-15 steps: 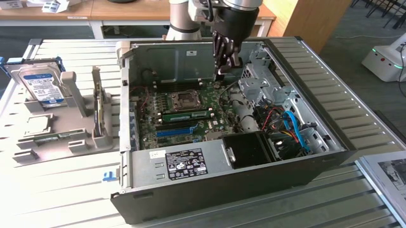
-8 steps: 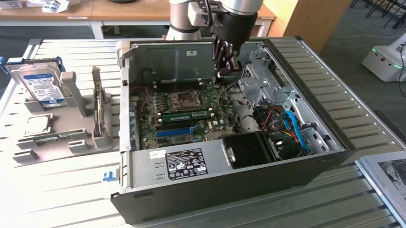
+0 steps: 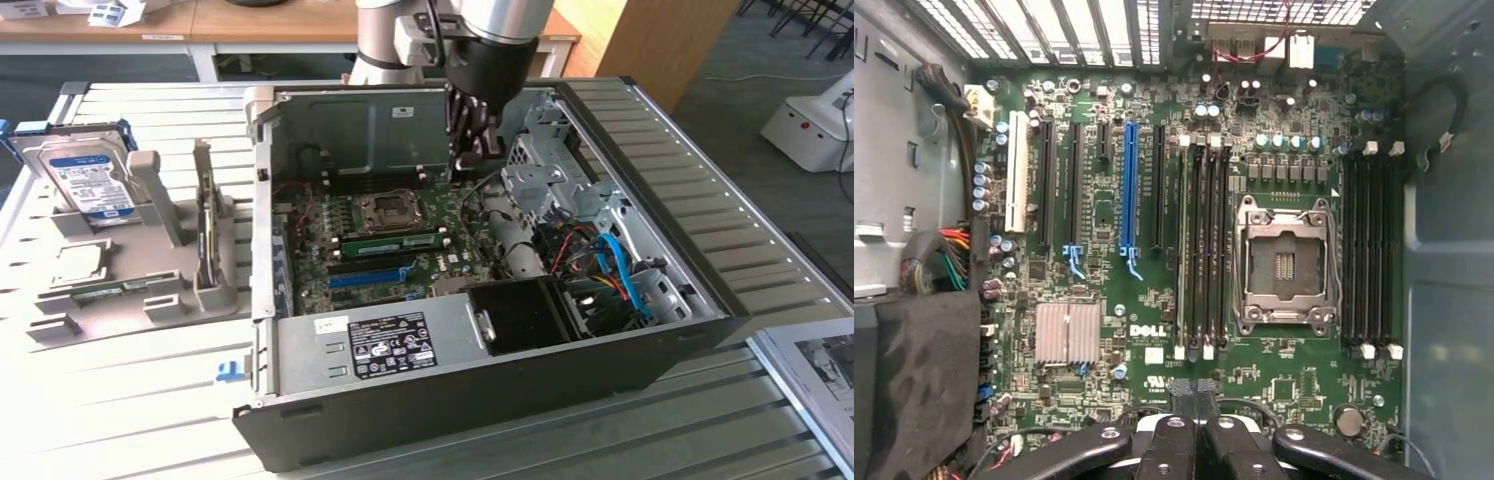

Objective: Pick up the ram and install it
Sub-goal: 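Press down the ram until it locks into place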

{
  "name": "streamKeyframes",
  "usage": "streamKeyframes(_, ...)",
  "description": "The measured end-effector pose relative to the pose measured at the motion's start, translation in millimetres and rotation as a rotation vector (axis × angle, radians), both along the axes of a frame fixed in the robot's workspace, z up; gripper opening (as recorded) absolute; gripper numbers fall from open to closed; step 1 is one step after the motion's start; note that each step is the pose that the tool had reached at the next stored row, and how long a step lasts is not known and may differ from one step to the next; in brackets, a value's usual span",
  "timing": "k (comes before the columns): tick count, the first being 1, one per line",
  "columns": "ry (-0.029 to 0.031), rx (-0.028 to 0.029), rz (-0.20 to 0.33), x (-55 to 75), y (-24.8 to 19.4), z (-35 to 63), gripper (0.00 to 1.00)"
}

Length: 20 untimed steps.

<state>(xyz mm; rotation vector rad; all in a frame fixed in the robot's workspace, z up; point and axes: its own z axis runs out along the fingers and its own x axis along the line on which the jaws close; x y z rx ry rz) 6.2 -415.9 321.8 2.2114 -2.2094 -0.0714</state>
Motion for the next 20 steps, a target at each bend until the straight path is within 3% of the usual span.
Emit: streamKeyframes(20,0.0,0.0,0.0,0.0,0.0,-20.5,0.1)
